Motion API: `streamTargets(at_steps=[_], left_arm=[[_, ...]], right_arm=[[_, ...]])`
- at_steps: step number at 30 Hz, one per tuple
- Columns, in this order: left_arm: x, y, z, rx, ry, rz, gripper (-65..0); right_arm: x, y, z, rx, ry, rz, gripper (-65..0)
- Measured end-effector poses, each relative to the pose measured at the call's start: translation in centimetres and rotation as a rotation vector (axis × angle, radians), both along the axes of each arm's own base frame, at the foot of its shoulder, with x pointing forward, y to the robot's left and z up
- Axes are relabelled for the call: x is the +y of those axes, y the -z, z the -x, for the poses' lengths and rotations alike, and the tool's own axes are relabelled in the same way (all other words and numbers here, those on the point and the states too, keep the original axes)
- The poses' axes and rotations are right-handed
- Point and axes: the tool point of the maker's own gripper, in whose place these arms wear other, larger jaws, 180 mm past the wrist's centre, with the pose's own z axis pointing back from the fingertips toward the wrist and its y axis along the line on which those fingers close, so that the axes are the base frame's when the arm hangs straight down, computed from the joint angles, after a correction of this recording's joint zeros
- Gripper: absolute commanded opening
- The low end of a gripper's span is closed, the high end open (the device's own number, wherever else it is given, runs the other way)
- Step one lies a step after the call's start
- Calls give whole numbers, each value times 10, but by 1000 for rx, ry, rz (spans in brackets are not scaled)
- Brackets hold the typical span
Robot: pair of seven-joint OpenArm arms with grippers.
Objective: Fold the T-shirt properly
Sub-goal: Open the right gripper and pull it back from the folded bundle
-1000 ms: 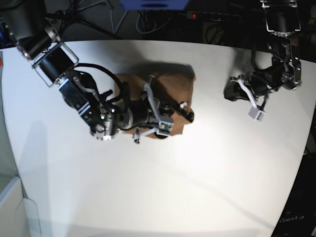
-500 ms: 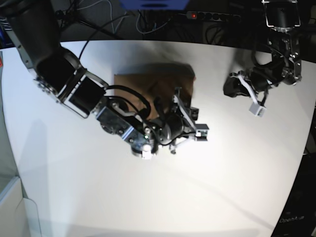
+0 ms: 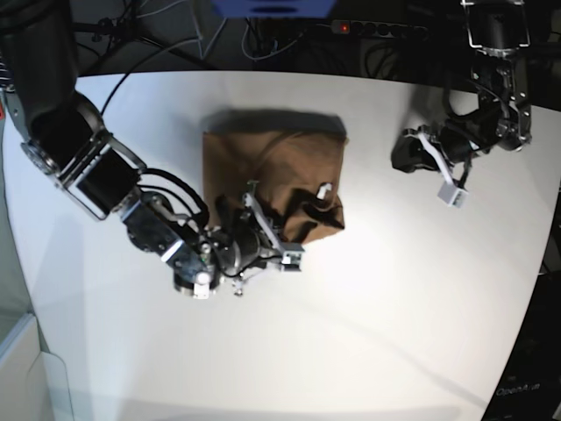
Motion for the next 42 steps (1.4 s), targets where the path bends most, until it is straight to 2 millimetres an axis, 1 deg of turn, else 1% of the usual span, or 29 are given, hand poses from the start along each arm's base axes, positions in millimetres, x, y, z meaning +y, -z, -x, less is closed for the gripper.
streamTargets(at_steps=[5, 10, 13, 14, 17, 18, 20, 22, 25, 27, 30, 33, 35, 36, 37, 39, 41, 42], left_arm=[[0, 0, 0, -1, 2, 1, -628], [0, 0, 0, -1, 2, 1, -628], [-1, 0, 1, -2, -3, 5, -628], [-2, 1, 2, -4, -6, 10, -628], [-5, 1, 4, -1, -8, 22, -628], [-6, 1, 3, -3, -12, 26, -628], [-11, 2, 3, -3, -12, 37, -628], [-12, 2, 4, -4, -9, 38, -628], [-12, 2, 3, -5, -9, 40, -628], [-13, 2, 3, -4, -7, 39, -628], [-13, 1, 3, -4, -6, 39, -628], [-13, 0, 0, -3, 5, 35, -628], [-14, 1, -2, -3, 8, 32, -628], [-14, 1, -2, -4, 7, 33, -628], [-14, 0, -3, -7, 6, 34, -628], [-15, 1, -3, -7, 4, 36, -628], [-15, 1, -3, -6, 5, 36, -628], [-15, 1, -2, -6, 5, 35, -628]], right_arm=[[-17, -9, -16, -25, 50, 2, -593], [-16, -18, -24, -49, 53, -4, -593], [-9, -32, -31, -81, 39, -30, -593], [-10, -33, -34, -84, 43, -28, -593], [-24, -26, -39, -118, 43, 47, -593], [-26, -25, -39, -122, 41, 57, -593], [-32, -16, -32, -119, 41, 100, -593], [-35, -3, -18, -107, 25, 143, -595], [-27, 6, 10, -80, -13, 107, -595], [-25, 7, 19, -79, -32, 106, -595], [-26, 3, 21, -94, -43, 135, -595], [-19, -5, 21, -113, -58, 122, -595], [-16, -8, 18, -119, -61, 113, -595], [-18, -12, 14, -125, -49, 108, -595], [-23, -16, 5, -146, -28, 112, -595], [-49, -24, -17, -214, 19, 163, -595], [-89, -30, -36, -274, 76, 262, -595], [-107, -32, -42, -291, 105, 298, -595]])
